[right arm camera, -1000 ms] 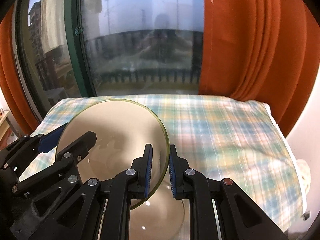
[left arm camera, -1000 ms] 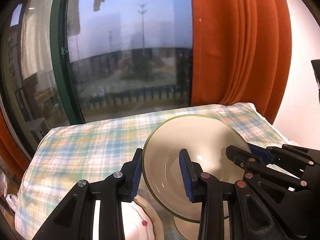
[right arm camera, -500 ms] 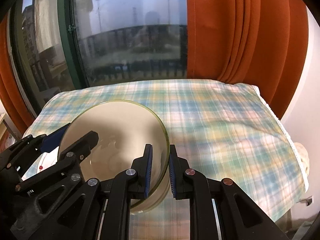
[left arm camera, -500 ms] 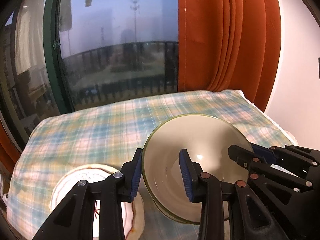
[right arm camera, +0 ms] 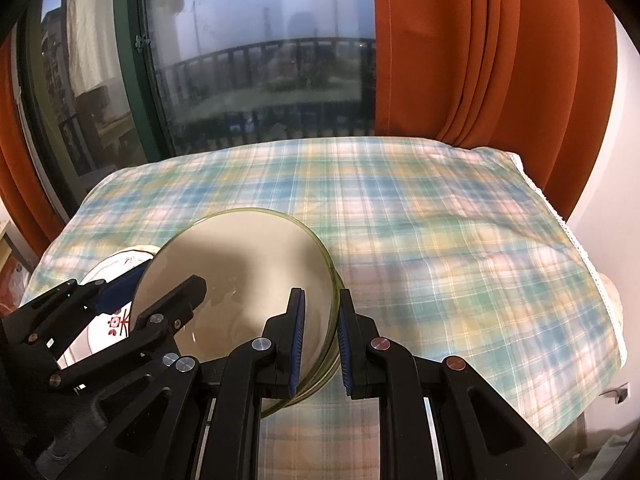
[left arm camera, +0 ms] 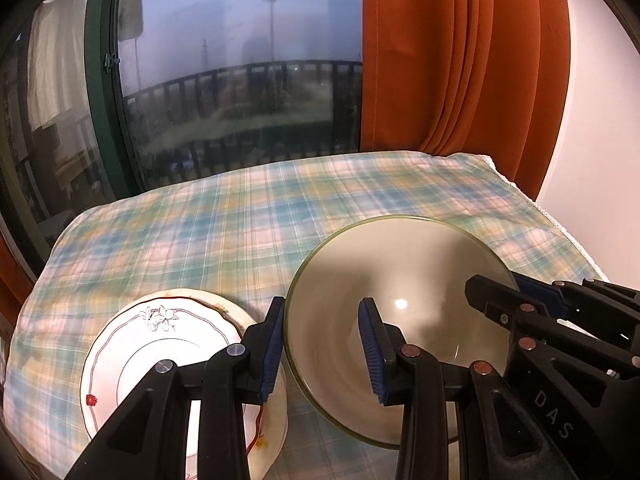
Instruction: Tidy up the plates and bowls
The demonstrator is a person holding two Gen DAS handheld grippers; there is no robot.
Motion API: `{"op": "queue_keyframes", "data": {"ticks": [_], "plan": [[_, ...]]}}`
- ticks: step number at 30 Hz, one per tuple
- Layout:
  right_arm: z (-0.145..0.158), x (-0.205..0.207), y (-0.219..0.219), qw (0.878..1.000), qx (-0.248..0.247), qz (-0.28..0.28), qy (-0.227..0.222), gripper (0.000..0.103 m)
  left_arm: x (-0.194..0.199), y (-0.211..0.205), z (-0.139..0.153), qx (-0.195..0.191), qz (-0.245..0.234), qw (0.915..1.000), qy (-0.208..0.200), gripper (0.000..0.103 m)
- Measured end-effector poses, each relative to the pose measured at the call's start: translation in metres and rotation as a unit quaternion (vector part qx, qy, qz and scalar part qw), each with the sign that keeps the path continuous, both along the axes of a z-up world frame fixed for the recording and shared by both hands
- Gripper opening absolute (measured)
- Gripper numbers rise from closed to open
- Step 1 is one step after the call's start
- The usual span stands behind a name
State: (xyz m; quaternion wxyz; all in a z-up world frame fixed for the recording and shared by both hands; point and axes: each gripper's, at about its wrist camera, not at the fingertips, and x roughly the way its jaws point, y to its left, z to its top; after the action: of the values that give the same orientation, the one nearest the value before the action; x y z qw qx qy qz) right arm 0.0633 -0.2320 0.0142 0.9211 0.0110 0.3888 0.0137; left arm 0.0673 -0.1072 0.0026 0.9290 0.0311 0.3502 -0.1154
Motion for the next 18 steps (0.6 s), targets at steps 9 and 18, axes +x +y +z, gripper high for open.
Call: {"op": "queue_keyframes", "data": {"ticks": [9,18], "plan": [[-0.009,0.013,0.003,1.0,-0.022,0.001,-0.006,0.019,0.013,-0.006,-0.029,-0.001,-0.008,0.9992,0.039,0.035],[-0.019,0.016,0.003,0.999,-0.045,-0.002,-0.02,0.019,0.012,-0.006,-0.031,-0.002,-0.006,0.9998,0.018,0.035]]}}
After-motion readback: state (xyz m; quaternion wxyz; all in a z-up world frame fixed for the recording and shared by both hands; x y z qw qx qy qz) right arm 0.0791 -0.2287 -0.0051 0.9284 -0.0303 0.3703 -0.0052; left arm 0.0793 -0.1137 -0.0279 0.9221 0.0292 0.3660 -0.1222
